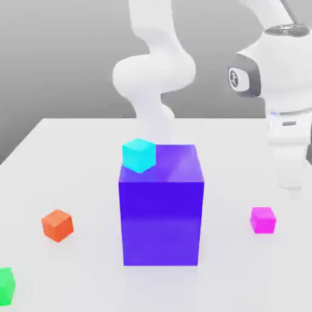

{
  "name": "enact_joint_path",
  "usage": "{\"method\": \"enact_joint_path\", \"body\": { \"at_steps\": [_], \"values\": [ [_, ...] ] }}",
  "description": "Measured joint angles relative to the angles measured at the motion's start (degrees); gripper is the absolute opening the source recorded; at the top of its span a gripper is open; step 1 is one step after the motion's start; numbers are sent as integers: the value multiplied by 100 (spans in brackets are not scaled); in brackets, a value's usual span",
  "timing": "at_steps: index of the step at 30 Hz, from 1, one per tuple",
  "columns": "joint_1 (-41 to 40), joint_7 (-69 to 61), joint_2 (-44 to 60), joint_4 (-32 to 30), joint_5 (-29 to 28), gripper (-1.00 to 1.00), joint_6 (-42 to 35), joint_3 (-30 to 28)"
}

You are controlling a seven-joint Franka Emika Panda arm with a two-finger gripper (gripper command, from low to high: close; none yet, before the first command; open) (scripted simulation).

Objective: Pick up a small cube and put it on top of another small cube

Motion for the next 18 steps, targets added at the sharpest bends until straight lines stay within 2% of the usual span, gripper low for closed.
{"method": "enact_joint_path", "body": {
  "at_steps": [5, 10, 18],
  "values": [
    [315, -57, 451, -353, -595, 0, 418, 192],
    [532, 278, 847, -624, -1655, 0, 811, 125],
    [679, 547, 1628, -465, -2132, 0, 1469, -128]
  ]
}}
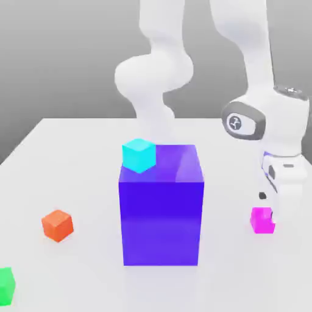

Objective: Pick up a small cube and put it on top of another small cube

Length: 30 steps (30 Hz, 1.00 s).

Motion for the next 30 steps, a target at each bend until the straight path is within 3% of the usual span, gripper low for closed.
{"method": "enact_joint_path", "body": {
  "at_steps": [5, 6, 13, 19, 27, 30],
  "values": [
    [45, 54, 572, 72, -28, 0, 447, -43],
    [34, 62, 662, 80, -27, -100, 513, -29],
    [40, 70, 670, 82, -34, -100, 511, -34],
    [1, 23, 57, 10, -27, -100, 38, -6],
    [-61, -229, -735, -179, 364, -100, -621, 175],
    [-244, -423, -755, 127, 473, -100, -738, 122]
  ]
}}
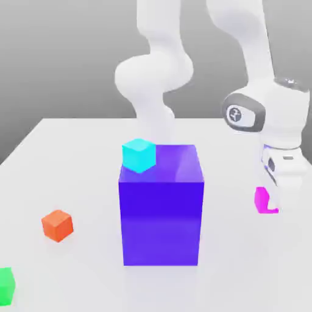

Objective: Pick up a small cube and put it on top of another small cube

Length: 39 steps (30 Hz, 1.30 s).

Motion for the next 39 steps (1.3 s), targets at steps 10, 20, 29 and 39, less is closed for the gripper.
{"method": "enact_joint_path", "body": {
  "at_steps": [10, 20, 29, 39],
  "values": [
    [-1278, -727, 369, 1022, 37, -100, -561, -768],
    [-2489, -1780, 783, 2037, 477, -100, -1096, -1572],
    [-3722, -2856, 1194, 2954, 1022, -100, -1563, -2149],
    [-5072, -3699, 1818, 3206, 1548, -100, -1854, -2733]
  ]
}}
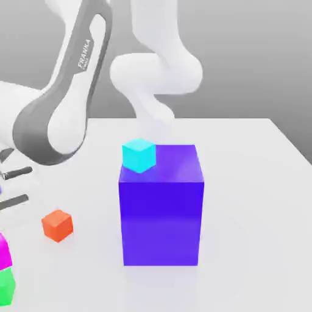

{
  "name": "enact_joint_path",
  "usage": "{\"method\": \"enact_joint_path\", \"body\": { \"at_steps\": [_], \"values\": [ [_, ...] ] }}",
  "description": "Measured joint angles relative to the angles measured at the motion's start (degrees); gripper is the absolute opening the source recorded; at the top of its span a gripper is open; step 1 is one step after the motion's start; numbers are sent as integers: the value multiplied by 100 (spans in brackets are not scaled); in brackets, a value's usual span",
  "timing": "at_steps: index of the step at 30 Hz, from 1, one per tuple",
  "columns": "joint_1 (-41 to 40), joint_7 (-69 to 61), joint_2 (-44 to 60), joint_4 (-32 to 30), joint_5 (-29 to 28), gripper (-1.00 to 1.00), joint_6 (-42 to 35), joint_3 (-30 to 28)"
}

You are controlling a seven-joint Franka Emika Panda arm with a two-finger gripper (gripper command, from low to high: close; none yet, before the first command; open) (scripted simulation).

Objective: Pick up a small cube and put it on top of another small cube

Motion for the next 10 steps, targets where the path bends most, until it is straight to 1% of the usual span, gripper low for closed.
{"method": "enact_joint_path", "body": {
  "at_steps": [2, 3, 10],
  "values": [
    [-193, -197, 394, 23, 278, -100, 311, 191],
    [-263, -263, 531, 33, 372, 100, 423, 269],
    [-261, -257, 525, 31, 364, 100, 424, 260]
  ]
}}
